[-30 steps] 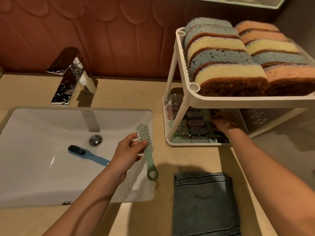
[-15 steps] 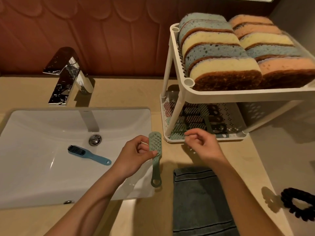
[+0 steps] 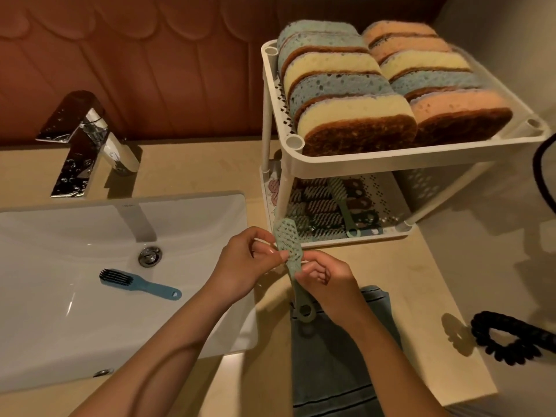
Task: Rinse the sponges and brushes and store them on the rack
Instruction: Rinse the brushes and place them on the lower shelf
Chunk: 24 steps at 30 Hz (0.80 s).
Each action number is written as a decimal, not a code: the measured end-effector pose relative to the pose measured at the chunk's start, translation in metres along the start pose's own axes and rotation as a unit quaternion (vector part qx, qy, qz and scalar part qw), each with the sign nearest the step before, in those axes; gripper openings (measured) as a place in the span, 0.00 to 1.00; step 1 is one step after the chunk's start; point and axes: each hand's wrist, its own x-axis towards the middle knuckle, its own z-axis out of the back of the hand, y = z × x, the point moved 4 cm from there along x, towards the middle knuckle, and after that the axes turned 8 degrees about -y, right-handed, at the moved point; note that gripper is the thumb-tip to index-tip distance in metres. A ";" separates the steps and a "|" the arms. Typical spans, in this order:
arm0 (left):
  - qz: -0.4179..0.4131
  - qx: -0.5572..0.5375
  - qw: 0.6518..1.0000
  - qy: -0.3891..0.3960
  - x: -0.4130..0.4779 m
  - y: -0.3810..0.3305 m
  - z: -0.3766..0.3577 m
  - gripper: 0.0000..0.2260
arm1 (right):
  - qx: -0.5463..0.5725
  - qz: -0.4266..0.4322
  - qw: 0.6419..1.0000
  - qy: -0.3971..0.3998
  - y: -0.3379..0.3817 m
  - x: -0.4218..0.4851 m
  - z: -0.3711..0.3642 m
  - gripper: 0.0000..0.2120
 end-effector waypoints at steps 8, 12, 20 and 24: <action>-0.145 0.120 0.981 -0.045 0.019 -0.029 -0.007 0.18 | -0.001 -0.079 0.991 -0.107 -0.018 0.011 0.055 0.16; -0.194 0.302 0.928 -0.098 0.030 -0.034 -0.009 0.12 | -0.065 -0.070 0.982 -0.166 -0.020 0.037 0.080 0.22; -0.210 0.317 0.918 -0.110 0.032 -0.030 -0.011 0.12 | -0.155 -0.097 0.960 -0.214 -0.021 0.113 0.111 0.21; -0.215 0.315 0.917 -0.114 0.032 -0.029 -0.012 0.11 | -0.252 -0.101 0.947 -0.172 -0.027 0.138 0.114 0.20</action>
